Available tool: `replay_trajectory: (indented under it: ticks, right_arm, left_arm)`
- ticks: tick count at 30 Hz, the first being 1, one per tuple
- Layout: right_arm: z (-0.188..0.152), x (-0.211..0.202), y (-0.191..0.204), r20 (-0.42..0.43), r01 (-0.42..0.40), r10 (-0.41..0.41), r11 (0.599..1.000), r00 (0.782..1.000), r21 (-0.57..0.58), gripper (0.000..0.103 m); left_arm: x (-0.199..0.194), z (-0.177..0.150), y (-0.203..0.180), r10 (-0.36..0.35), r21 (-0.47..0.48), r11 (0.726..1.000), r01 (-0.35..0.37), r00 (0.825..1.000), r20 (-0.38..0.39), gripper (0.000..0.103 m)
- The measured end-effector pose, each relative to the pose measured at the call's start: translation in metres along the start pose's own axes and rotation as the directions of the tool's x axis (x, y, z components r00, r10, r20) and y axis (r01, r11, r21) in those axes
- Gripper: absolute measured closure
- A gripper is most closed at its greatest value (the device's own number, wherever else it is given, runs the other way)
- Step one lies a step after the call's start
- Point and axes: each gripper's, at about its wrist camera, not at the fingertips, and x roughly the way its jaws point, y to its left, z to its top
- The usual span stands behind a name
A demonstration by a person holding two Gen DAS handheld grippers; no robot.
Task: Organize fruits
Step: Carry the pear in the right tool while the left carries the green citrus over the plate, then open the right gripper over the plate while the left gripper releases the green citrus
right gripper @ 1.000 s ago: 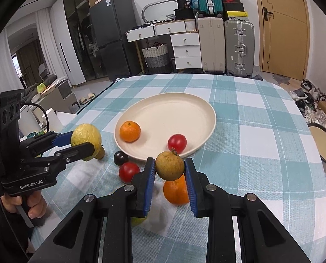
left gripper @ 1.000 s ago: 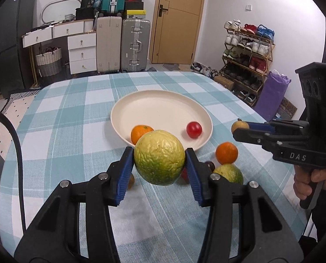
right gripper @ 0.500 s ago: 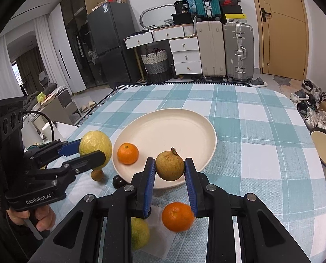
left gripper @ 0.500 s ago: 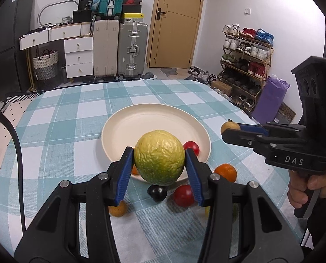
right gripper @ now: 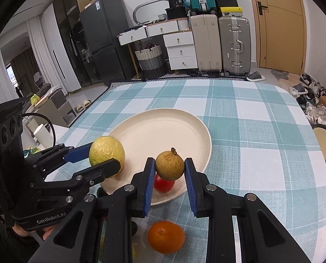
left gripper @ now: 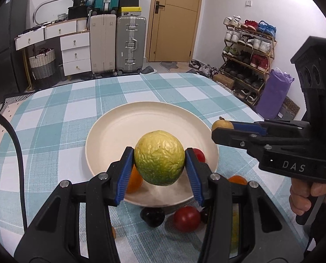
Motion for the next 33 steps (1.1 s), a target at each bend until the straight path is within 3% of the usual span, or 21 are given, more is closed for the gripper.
replay_trajectory:
  ticks: [4,17,20,23,25,28,30,33]
  right_arm:
    - [0.001,0.015,-0.005,-0.019,0.006,-0.006,1.0,1.0,0.004,0.075]
    - [0.004,0.032,-0.017,-0.039,0.041,-0.04,0.999,0.998,0.025,0.074]
    - [0.003,0.025,-0.017,-0.021,0.041,-0.041,0.999,0.999,0.026,0.065]
    - [-0.002,0.013,-0.016,0.001,0.048,-0.048,0.999,0.999,0.026,0.063]
    - [-0.006,0.005,-0.014,0.01,0.052,-0.052,0.998,0.999,0.019,0.056]
    - [-0.012,-0.007,-0.012,0.022,0.05,-0.05,0.999,0.999,0.02,0.048]
    - [-0.016,-0.013,-0.01,0.022,0.05,-0.05,0.999,0.998,0.02,0.035]
    - [-0.022,-0.025,-0.007,0.041,0.046,-0.047,0.999,0.998,0.019,0.017]
  left_arm:
    - [0.013,0.001,-0.001,-0.005,0.014,1.0,0.005,1.0,-0.021,0.07]
    - [0.019,0.001,0.013,0.021,-0.014,1.0,-0.021,1.0,-0.021,0.07]
    - [0.006,0.002,0.019,0.019,-0.027,0.999,-0.019,1.0,-0.004,0.069]
    - [-0.01,-0.001,0.022,0.024,-0.033,0.999,-0.024,1.0,0.015,0.059]
    - [-0.024,-0.006,0.024,0.039,-0.033,0.999,-0.038,0.999,0.029,0.041]
    - [-0.044,-0.015,0.024,0.044,-0.026,0.999,-0.043,0.997,0.058,0.027]
    - [-0.056,-0.02,0.024,0.052,-0.022,0.999,-0.05,0.996,0.068,0.02]
    - [-0.071,-0.029,0.025,0.059,-0.016,0.998,-0.058,0.996,0.071,0.019]
